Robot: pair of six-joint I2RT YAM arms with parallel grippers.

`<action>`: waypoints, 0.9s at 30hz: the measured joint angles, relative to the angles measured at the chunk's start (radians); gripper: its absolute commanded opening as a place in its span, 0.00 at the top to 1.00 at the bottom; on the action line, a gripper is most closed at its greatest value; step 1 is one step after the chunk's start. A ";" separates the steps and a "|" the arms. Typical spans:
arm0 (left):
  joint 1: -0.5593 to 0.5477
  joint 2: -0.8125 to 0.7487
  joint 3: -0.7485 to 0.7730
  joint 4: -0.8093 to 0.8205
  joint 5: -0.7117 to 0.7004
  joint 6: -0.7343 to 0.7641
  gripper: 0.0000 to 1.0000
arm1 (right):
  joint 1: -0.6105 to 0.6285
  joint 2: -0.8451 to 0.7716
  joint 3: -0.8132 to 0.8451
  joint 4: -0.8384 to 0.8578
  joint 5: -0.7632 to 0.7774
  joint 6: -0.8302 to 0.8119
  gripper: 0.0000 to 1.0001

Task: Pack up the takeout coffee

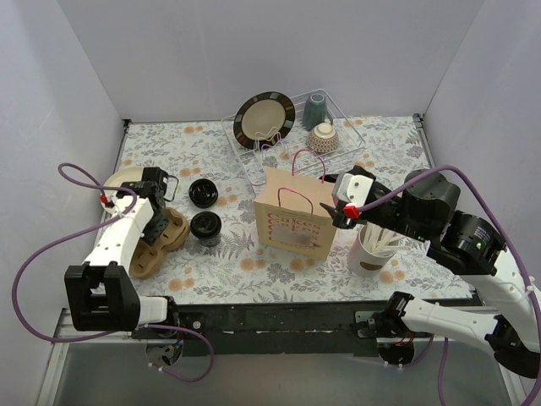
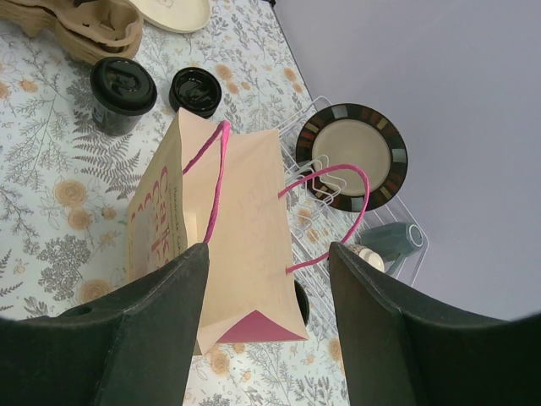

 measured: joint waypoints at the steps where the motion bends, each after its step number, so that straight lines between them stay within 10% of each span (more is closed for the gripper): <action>1: 0.000 0.000 0.010 -0.003 -0.002 0.000 0.68 | 0.000 0.000 0.000 0.000 0.000 0.000 0.33; 8: 0.000 0.000 0.026 -0.011 -0.008 0.001 0.66 | 0.000 0.000 0.000 0.000 -0.001 0.000 0.33; 19: 0.000 -0.031 -0.023 0.063 0.029 0.095 0.24 | 0.000 0.000 0.000 -0.001 -0.004 0.000 0.33; 27: 0.004 -0.021 -0.049 0.156 0.126 0.219 0.28 | 0.000 -0.008 0.000 -0.004 -0.004 0.003 0.33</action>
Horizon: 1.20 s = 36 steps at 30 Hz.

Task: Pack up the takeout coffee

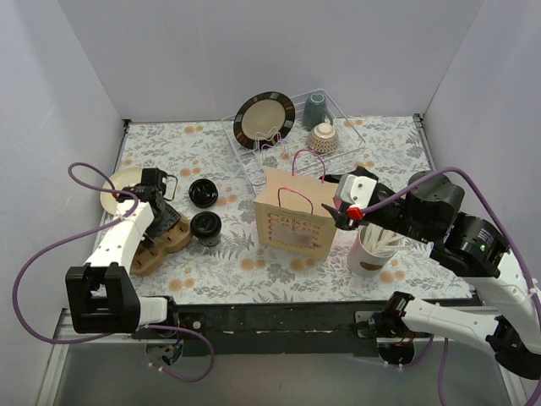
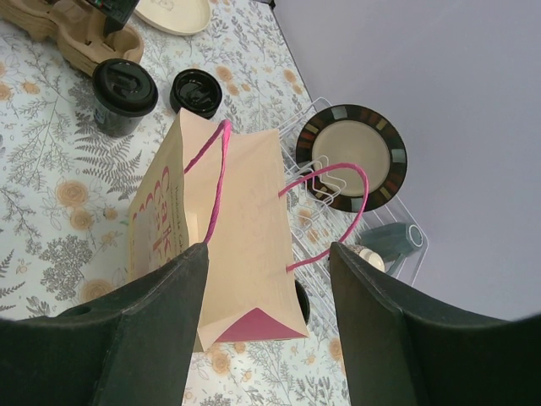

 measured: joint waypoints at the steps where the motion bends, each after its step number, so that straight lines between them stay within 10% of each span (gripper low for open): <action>1: 0.006 0.005 0.000 0.003 0.004 0.004 0.29 | 0.000 -0.003 0.000 -0.001 0.000 0.001 0.33; 36: 0.054 0.074 0.016 -0.026 -0.033 0.003 0.69 | 0.000 0.006 0.000 -0.003 0.004 -0.002 0.32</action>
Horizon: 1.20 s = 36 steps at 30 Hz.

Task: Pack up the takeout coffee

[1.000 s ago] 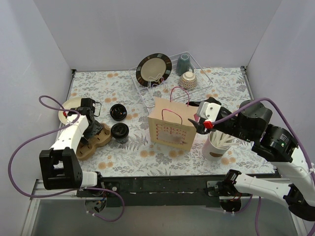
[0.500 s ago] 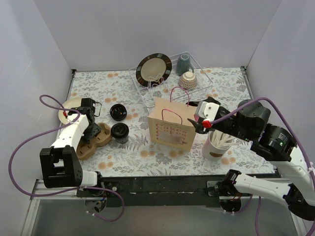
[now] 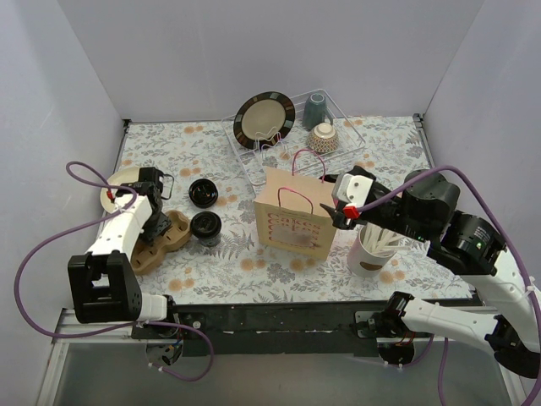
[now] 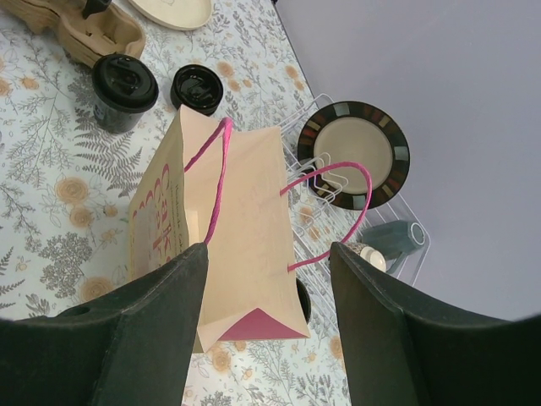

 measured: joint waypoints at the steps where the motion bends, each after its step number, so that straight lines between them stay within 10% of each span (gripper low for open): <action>1: 0.000 0.000 0.007 -0.008 -0.004 -0.003 0.71 | 0.000 0.001 0.000 0.000 0.000 0.000 0.32; 36: 0.000 -0.003 -0.016 0.021 -0.007 -0.017 0.57 | 0.000 0.021 0.000 0.000 -0.001 0.001 0.32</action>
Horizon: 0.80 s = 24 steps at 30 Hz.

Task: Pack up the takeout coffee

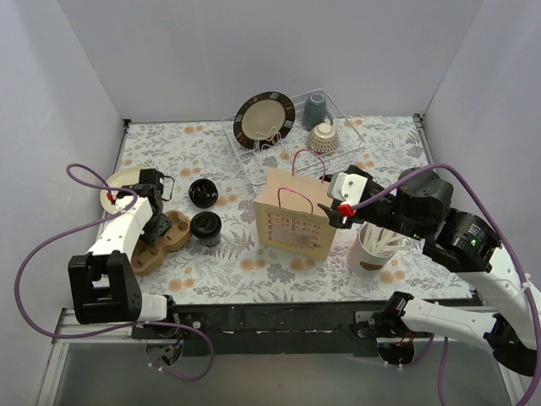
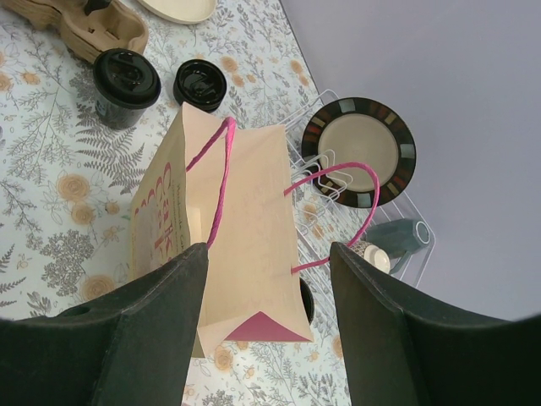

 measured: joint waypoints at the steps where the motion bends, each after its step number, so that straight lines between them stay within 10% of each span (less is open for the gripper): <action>1: 0.000 0.000 0.000 0.001 0.001 0.001 0.57 | 0.000 0.000 0.000 0.000 0.000 0.000 0.32; 24: 0.000 0.000 0.005 -0.002 0.005 0.004 0.68 | 0.000 0.000 0.000 0.000 -0.003 -0.002 0.32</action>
